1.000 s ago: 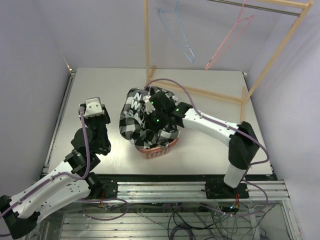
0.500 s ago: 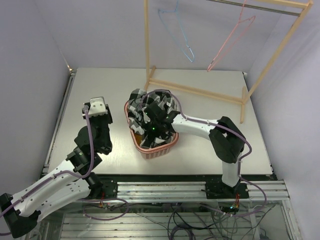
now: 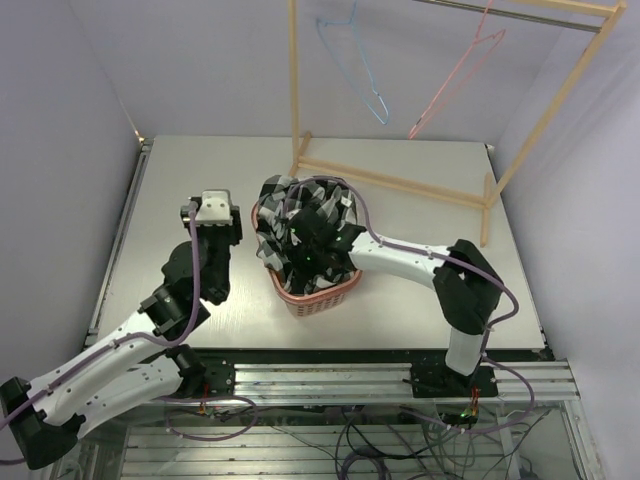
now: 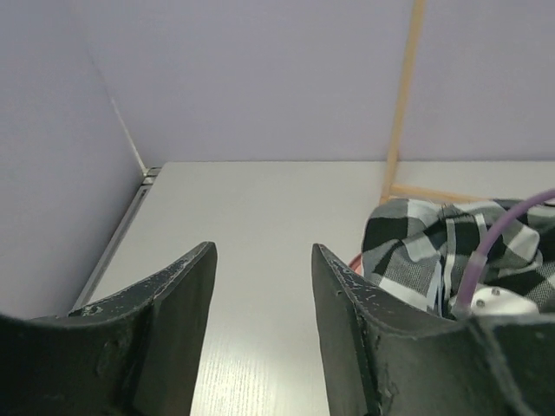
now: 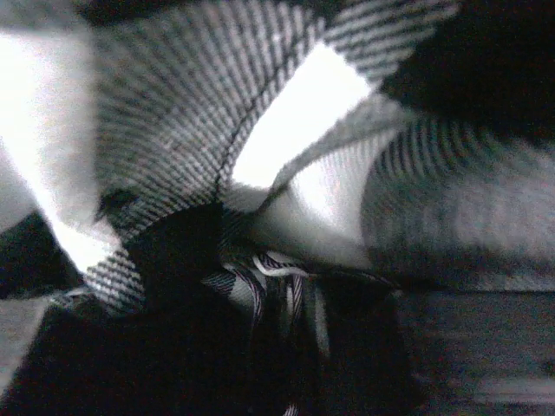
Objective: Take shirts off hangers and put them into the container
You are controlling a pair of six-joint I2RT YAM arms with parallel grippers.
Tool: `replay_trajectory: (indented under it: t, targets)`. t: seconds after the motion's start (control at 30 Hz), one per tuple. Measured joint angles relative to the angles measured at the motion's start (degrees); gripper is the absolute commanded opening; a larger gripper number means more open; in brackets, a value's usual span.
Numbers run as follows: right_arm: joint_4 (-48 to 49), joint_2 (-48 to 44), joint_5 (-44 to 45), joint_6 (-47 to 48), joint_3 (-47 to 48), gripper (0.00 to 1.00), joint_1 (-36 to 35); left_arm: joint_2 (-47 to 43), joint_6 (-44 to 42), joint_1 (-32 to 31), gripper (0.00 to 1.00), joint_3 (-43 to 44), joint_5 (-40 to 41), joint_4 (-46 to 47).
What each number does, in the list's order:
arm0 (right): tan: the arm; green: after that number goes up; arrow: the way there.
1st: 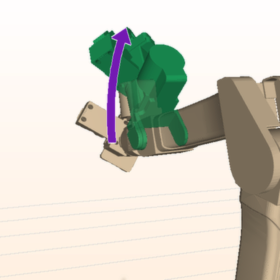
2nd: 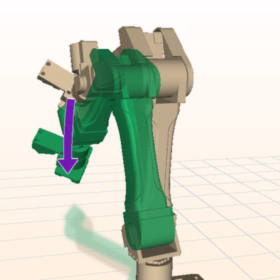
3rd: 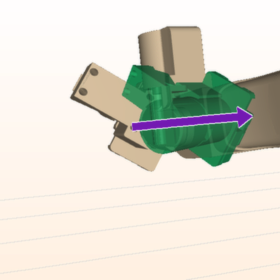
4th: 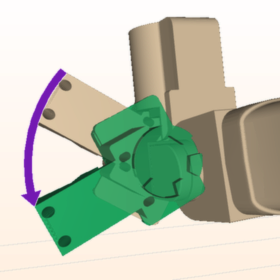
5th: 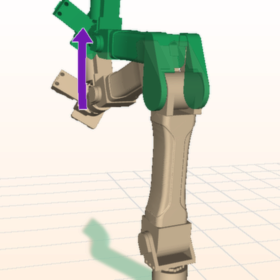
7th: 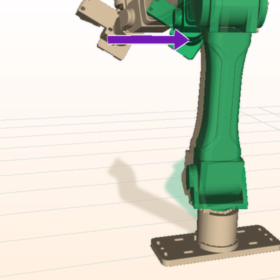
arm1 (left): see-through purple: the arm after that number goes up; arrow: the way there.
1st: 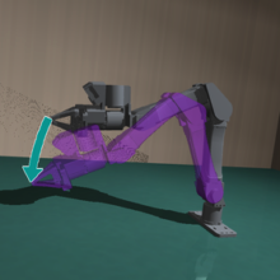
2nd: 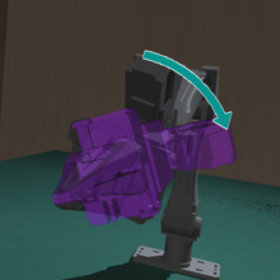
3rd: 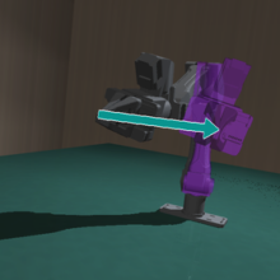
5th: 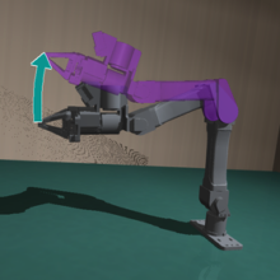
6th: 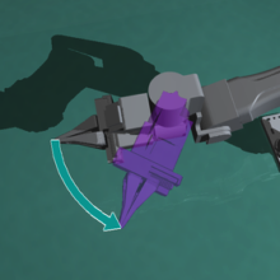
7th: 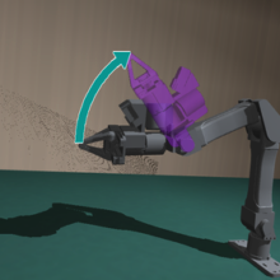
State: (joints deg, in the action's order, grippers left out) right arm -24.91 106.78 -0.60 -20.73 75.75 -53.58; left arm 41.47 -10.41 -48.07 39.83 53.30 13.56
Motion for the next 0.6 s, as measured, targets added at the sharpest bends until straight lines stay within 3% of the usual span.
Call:
replay_trajectory:
  t: [0.1, 0.2, 0.37, 0.6]
  targets:
    - [-2.1, -3.1, 2.4, -0.2, 0.0, 0.61, -0.1, 1.3, 0.8, 0.0, 0.61, 0.3, -2.3, -1.2]
    - [-3.8, -7.8, 4.8, -0.3, 0.0, 0.76, -0.1, 1.9, 1.4, 0.0, 0.62, 0.3, -4.1, -2.2]
    - [-2.4, -19.0, 7.5, -0.3, -0.6, 0.78, -0.1, 2.8, 2.6, 0.0, 0.62, 0.8, -8.4, -2.9]
    - [-0.6, -35.0, 14.4, -1.7, -5.3, 0.75, -0.1, 8.3, 3.8, 0.4, 0.76, 1.2, -13.9, -0.2]
